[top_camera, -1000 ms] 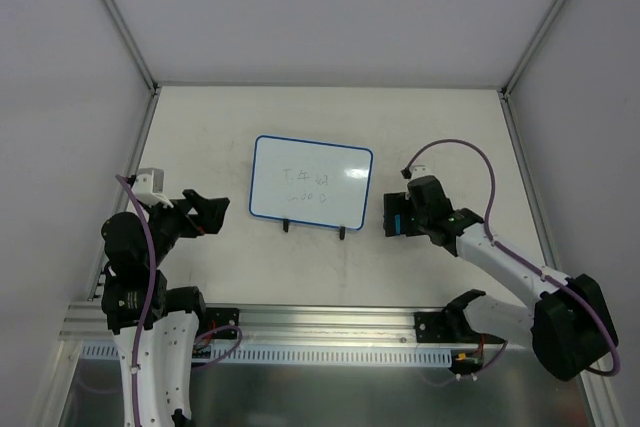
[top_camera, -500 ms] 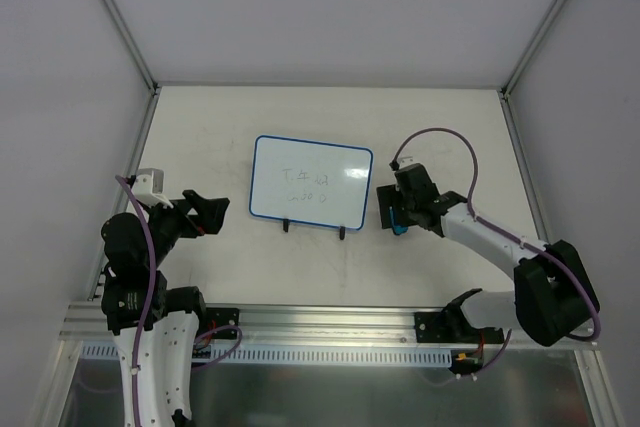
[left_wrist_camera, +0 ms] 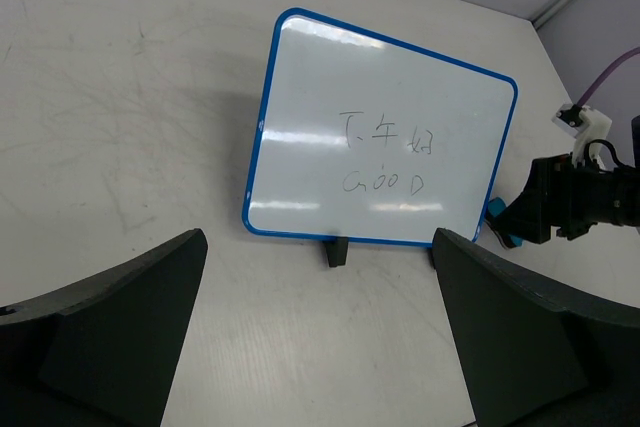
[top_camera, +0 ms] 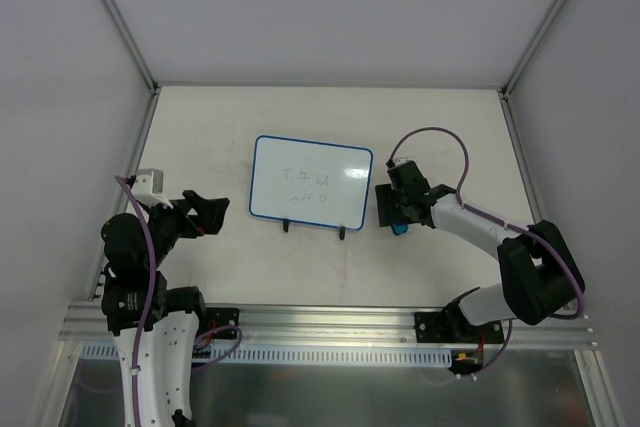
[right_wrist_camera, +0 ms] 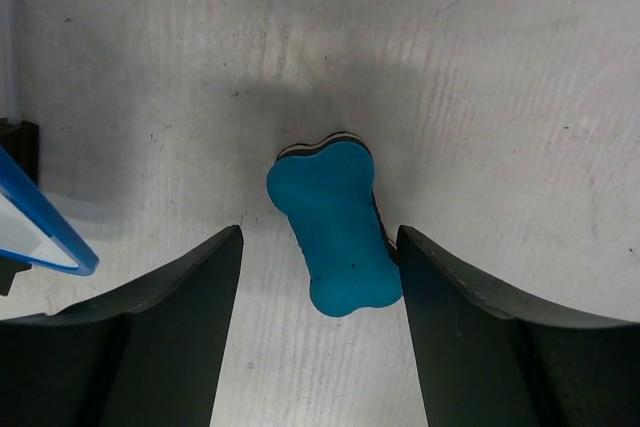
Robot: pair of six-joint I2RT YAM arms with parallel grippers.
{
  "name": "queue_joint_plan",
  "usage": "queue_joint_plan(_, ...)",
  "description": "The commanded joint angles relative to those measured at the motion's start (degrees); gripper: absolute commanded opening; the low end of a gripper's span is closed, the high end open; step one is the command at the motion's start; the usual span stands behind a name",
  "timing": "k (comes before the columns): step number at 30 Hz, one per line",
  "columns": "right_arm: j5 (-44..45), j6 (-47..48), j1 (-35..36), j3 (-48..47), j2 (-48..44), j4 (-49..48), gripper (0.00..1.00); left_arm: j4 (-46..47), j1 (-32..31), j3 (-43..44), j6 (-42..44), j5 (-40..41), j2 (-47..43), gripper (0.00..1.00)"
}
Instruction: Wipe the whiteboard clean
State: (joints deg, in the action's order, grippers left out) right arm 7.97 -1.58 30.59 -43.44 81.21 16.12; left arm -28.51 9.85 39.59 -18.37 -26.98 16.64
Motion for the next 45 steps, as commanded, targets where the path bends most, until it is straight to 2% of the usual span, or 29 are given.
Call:
queue_joint_plan(1,0.91,-2.46,0.26,-1.21,1.49,0.32,0.66,1.79,0.52,0.13,1.06,-1.41,-0.56,0.99)
queue_joint_plan(5,2.4,-4.12,0.26,-0.33,1.67,-0.03,0.66,1.88,0.52,0.13,1.06,-1.49,-0.82,0.99)
queue_joint_plan(8,3.28,-5.53,0.26,0.29,1.5,-0.12,0.61,1.88,0.52,0.13,1.06,-1.41,-1.0,0.99)
queue_joint_plan(15,6.27,-12.03,0.08,0.55,1.58,-0.04,0.35,1.79,0.53,0.13,1.06,-1.49,-1.26,0.99)
queue_joint_plan(21,8.38,-19.05,-0.44,0.28,1.59,-0.12,0.28,1.88,0.52,0.22,0.97,-1.49,-1.44,0.99)
queue_joint_plan(23,8.55,-20.21,-1.14,0.38,1.5,-0.21,0.29,1.79,0.52,0.22,1.06,-1.41,-1.53,0.99)
queue_joint_plan(28,8.56,-18.03,-1.15,-0.76,2.19,-0.47,0.52,1.79,0.52,0.13,1.14,-1.49,-1.53,0.99)
queue_joint_plan(30,8.38,-17.05,-1.15,-0.86,2.64,-0.47,0.56,1.88,0.52,0.13,1.14,-1.41,-1.53,0.99)
queue_joint_plan(45,7.85,-6.68,-1.15,-2.26,4.05,0.14,0.55,1.79,0.53,0.22,1.06,-1.49,-1.61,0.99)
